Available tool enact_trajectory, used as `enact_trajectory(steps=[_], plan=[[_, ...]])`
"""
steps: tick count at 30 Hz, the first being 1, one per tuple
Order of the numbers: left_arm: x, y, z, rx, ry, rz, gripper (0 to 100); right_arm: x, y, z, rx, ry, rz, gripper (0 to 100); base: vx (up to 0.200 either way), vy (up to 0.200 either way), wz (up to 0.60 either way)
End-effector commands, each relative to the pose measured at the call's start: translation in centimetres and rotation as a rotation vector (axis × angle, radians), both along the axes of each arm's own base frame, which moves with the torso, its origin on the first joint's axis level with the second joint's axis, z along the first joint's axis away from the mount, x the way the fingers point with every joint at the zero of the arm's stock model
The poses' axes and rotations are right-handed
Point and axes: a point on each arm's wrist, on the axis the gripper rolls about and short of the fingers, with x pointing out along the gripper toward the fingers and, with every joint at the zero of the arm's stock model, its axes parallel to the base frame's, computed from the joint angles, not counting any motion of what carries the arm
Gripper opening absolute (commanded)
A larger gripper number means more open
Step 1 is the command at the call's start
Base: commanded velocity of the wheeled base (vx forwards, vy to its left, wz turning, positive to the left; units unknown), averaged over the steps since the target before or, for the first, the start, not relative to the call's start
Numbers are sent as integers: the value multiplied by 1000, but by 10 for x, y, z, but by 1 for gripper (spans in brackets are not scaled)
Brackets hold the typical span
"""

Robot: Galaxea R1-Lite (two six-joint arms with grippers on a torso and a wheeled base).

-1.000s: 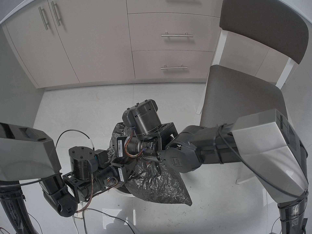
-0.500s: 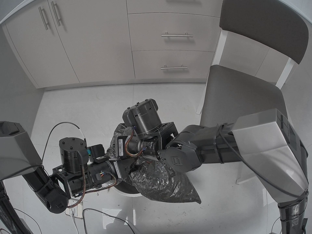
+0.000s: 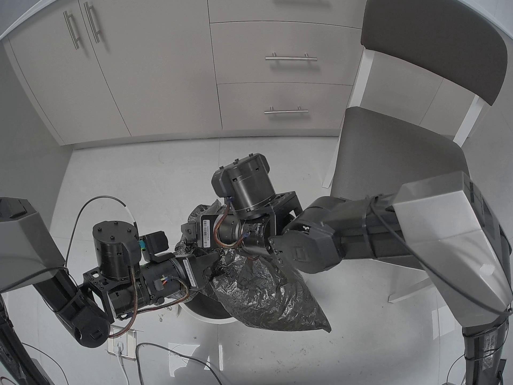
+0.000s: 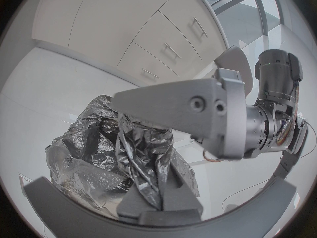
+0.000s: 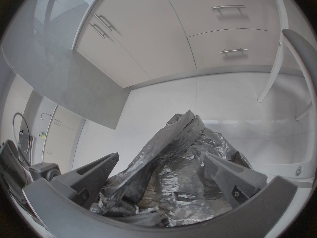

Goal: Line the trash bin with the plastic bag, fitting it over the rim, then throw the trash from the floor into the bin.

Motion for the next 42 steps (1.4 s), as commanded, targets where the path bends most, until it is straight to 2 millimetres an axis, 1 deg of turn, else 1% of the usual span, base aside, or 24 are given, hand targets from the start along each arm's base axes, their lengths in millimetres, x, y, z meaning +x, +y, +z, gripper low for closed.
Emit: enact_trajectory(steps=[1, 2, 4, 6, 7, 10, 12, 13, 14, 16, 17, 19, 22, 23, 27, 30, 33, 34, 35, 39, 42], plan=[[12, 8, -6, 1, 17, 47, 0, 1, -17, 22, 16, -14, -26, 100, 0, 0, 0], [13, 9, -7, 2, 18, 50, 0, 2, -18, 22, 16, -12, -26, 100, 0, 0, 0], [20, 19, -11, 5, 32, 91, 0, -1, -33, 32, 12, -9, -43, 100, 0, 0, 0], [22, 23, -13, 6, 37, 106, 0, -4, -38, 33, 5, -3, -46, 100, 0, 0, 0], [23, 29, -15, 9, 44, 123, 0, -9, -46, 32, -11, 9, -50, 100, 0, 0, 0], [24, 35, -16, 7, 51, 133, 0, -17, -56, 26, -40, 37, -52, 100, 0, 0, 0], [25, 38, -16, 3, 55, 132, 0, -26, -66, 9, -97, 79, -53, 100, 0, 0, 0], [25, 38, -16, 3, 55, 134, 0, -26, -67, 9, -101, 81, -52, 100, 0, 0, 0], [25, 39, -15, 3, 53, 137, 0, -32, -72, 0, -122, 96, -50, 100, 0, 0, 0], [26, 41, -15, 1, 49, 143, 0, -36, -77, -6, -120, 90, -52, 100, 0, 0, 0], [26, 41, -15, 1, 49, 143, 0, -36, -77, -6, -120, 90, -52, 100, 0, 0, 0], [27, 44, -14, -2, 49, 151, 0, -41, -84, -8, -117, 58, -60, 100, 0, 0, 0], [27, 44, -14, -2, 47, 153, 0, -53, -92, -10, -153, 54, -48, 100, 0, 0, 0], [27, 44, -14, -2, 47, 153, 0, -54, -93, -10, -155, 54, -49, 100, 0, 0, 0], [29, 45, -14, -5, 48, 158, 0, -78, -104, -17, -194, 90, -27, 100, 0, 0, 0], [28, 45, -13, -6, 45, 158, 0, -92, -112, -18, -201, 110, -16, 100, 0, 0, 0], [28, 44, -12, -8, 40, 155, 0, -103, -113, -23, -206, 138, -7, 100, 0, 0, 0], [28, 44, -12, -8, 40, 155, 0, -103, -113, -23, -206, 138, -7, 100, 0, 0, 0], [27, 44, -10, -10, 35, 153, 0, -106, -114, -27, -209, 153, -8, 100, 0, 0, 0], [27, 44, -8, -13, 28, 153, 0, -104, -112, -33, -218, 169, -6, 100, 0, 0, 0], [26, 44, -7, -14, 26, 153, 0, -104, -106, -42, -232, 181, 7, 100, 0, 0, 0]])
